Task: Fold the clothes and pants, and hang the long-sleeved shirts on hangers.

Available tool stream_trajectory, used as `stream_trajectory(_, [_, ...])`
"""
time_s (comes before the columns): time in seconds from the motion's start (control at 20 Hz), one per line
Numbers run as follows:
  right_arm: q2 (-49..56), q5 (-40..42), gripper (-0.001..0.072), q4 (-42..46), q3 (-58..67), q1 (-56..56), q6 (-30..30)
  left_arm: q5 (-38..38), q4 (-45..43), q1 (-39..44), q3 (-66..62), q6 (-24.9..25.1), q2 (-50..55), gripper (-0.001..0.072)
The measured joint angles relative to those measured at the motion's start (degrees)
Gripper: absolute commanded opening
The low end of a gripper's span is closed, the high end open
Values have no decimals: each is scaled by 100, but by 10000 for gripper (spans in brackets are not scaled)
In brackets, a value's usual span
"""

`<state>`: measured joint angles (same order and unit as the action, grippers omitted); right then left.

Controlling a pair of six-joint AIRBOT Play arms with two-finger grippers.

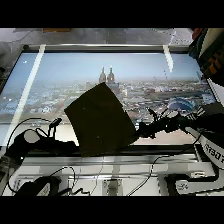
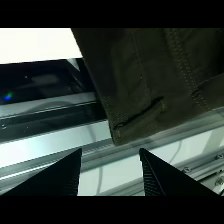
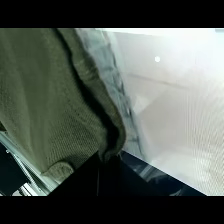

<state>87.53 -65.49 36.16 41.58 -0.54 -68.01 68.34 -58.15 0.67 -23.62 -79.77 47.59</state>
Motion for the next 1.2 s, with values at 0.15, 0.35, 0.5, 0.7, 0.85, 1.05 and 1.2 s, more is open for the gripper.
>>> stream_trajectory(0.15, [0,22,20,-22,0,-13,0,-308,234,0,358,85,0,504])
stream_trajectory(0.35, [0,31,20,-70,0,-17,-2,-693,758,0,800,391,9,529])
stream_trajectory(0.5, [0,28,20,-208,0,-17,-4,-946,977,0,970,505,9,528])
stream_trajectory(0.7, [0,20,20,-382,0,-20,-7,-1228,1189,7,1045,560,76,519])
stream_trajectory(0.85, [0,2,20,-433,0,-20,-7,-1360,1440,4,1060,706,334,463])
stream_trajectory(1.05, [0,-55,20,-457,0,-20,-7,-1449,2166,57,1069,1342,846,358])
stream_trajectory(1.2, [0,-195,19,-468,0,-20,114,-1471,2568,85,1071,1768,1128,342])
